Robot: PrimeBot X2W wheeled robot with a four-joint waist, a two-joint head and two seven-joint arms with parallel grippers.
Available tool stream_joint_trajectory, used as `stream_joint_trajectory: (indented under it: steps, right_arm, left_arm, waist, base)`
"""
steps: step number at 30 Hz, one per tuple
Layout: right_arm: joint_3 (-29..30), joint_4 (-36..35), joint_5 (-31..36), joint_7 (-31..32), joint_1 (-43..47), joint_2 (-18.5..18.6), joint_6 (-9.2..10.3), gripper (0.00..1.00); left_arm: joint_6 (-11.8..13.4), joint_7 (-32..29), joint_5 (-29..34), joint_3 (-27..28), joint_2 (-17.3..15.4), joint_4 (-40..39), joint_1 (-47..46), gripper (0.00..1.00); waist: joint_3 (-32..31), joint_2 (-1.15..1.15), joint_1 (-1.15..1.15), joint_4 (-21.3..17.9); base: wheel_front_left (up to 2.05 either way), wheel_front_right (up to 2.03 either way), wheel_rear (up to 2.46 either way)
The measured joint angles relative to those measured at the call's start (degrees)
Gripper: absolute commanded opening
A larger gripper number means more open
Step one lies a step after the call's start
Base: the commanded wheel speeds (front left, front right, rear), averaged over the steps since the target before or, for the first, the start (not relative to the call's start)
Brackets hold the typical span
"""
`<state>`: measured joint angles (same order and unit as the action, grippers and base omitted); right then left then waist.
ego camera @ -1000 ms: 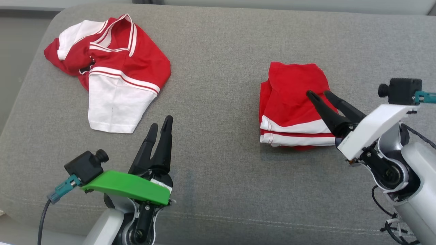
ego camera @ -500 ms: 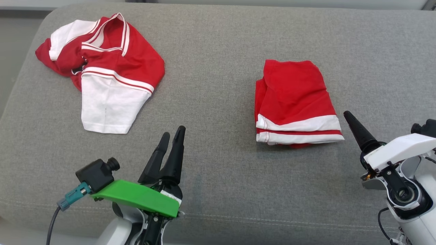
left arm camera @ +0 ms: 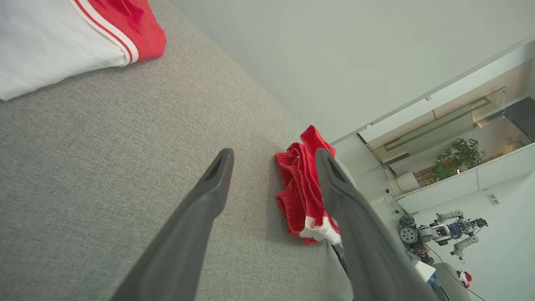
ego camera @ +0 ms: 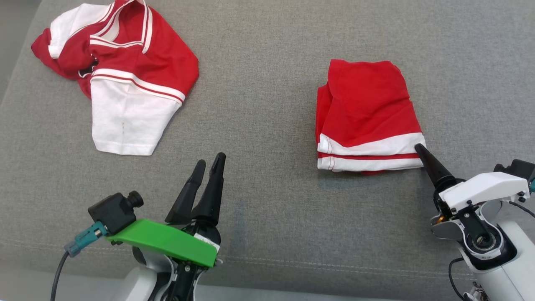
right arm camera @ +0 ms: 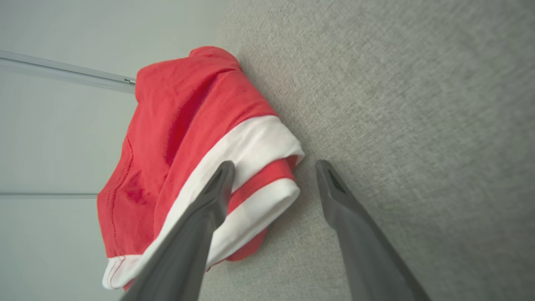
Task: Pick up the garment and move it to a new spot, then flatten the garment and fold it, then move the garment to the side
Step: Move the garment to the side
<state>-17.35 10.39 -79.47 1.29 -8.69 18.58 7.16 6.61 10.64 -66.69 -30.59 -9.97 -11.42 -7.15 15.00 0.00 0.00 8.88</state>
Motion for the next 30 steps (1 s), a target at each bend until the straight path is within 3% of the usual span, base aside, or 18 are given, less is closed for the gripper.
stream_joint_trajectory:
  steps: [14, 23, 24, 25, 26, 30]
  right_arm:
    - [0.57, 4.49, -2.43, -1.04, -3.90, -5.10, -3.71, 1.00]
    - [2.88, 8.29, -3.81, -4.42, -7.59, -8.05, -4.75, 1.00]
    - [3.05, 8.76, -3.81, -4.82, -7.88, -8.08, -4.89, 0.52]
    - [3.27, 9.14, -3.80, -5.14, -8.22, -8.08, -4.95, 0.19]
    - [3.57, 9.51, -3.78, -5.42, -8.69, -8.00, -5.22, 0.00]
    - [3.16, 11.16, -2.70, -5.76, -11.43, -6.31, -7.15, 0.00]
  left_arm:
    - [0.07, -1.10, 1.02, 0.10, -1.13, 0.10, -1.21, 1.00]
    - [0.24, -2.01, 2.92, 0.00, -1.85, 0.49, -2.51, 1.00]
    - [0.25, -2.09, 2.92, 0.00, -1.82, 0.58, -2.63, 1.00]
    - [0.27, -2.10, 2.92, -0.03, -1.81, 0.68, -2.77, 1.00]
    - [0.32, -2.10, 2.92, -0.03, -1.81, 0.75, -2.88, 1.00]
    - [0.42, -2.09, 2.93, 0.35, -1.80, 1.26, -2.98, 1.00]
  waist:
    - [2.01, 0.00, 0.00, 0.96]
    - [3.30, 0.00, 0.00, 1.93]
    - [3.41, 0.00, 0.00, 2.11]
    - [3.50, 0.00, 0.00, 2.32]
    - [3.59, 0.00, 0.00, 2.52]
    - [3.72, 0.00, 0.00, 3.16]
  base:
    - [0.00, 0.00, 0.00]
    - [0.00, 0.00, 0.00]
    - [0.00, 0.00, 0.00]
    - [0.00, 0.00, 0.00]
    - [0.00, 0.00, 0.00]
    - [0.00, 0.00, 0.00]
